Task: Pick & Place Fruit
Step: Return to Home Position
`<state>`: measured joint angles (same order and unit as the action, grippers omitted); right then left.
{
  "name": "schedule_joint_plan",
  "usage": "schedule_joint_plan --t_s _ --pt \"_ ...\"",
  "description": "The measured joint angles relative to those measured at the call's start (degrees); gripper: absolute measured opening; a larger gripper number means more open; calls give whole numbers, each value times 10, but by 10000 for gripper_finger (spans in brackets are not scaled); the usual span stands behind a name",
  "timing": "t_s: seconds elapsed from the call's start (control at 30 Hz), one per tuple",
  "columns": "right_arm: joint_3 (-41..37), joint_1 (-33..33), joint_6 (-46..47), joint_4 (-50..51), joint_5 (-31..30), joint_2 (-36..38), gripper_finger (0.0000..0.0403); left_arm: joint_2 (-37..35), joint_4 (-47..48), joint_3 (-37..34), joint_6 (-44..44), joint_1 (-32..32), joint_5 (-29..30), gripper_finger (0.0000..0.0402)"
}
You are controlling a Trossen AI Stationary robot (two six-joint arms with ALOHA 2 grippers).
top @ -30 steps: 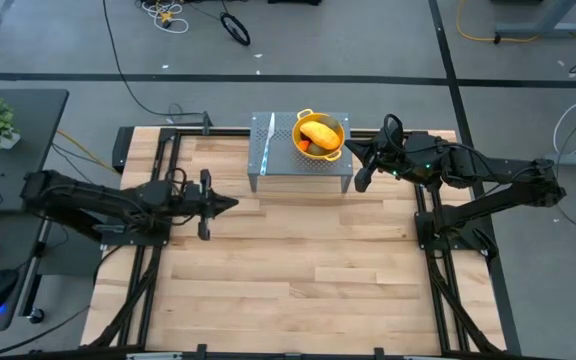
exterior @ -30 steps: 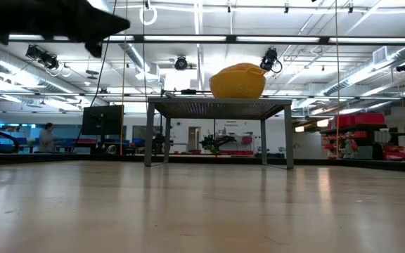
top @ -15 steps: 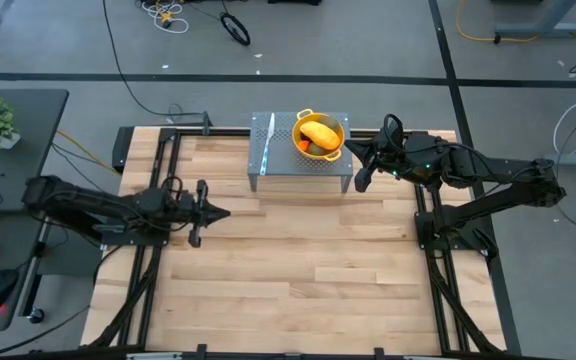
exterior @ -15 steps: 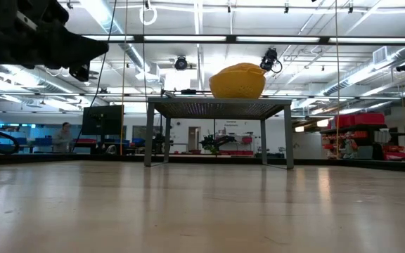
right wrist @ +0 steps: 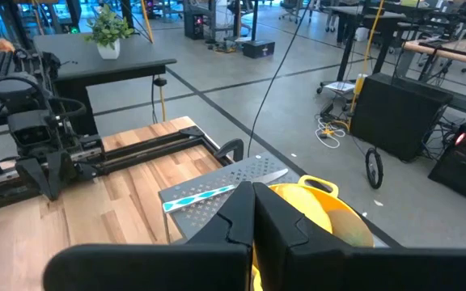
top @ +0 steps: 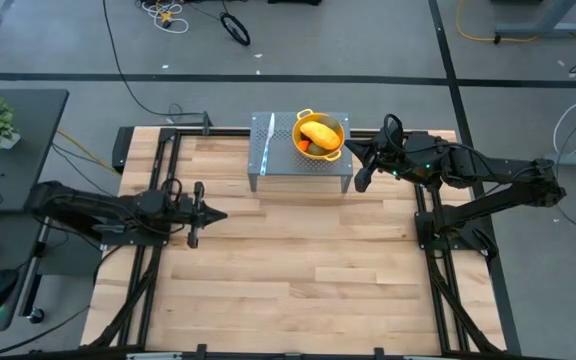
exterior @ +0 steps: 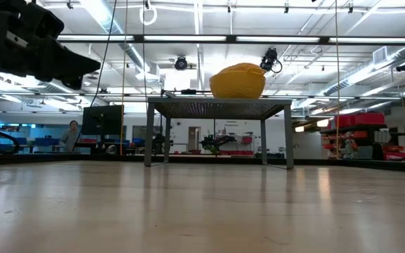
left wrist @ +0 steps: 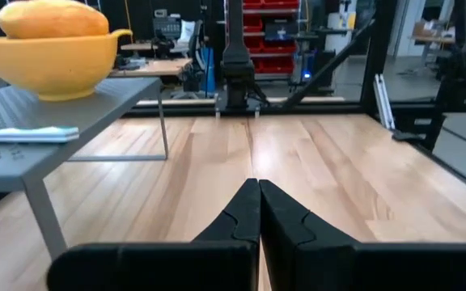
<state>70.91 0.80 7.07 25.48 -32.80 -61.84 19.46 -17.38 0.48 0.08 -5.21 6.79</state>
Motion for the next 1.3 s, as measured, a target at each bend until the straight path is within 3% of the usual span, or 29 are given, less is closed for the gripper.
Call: schedule_joint_plan --t_s 0.4,1.3 --pt "0 0 0 0 0 0 5 -111 143 0 9 0 -3 2" --pt "0 0 0 0 0 0 5 -194 150 -1 41 8 -35 1"
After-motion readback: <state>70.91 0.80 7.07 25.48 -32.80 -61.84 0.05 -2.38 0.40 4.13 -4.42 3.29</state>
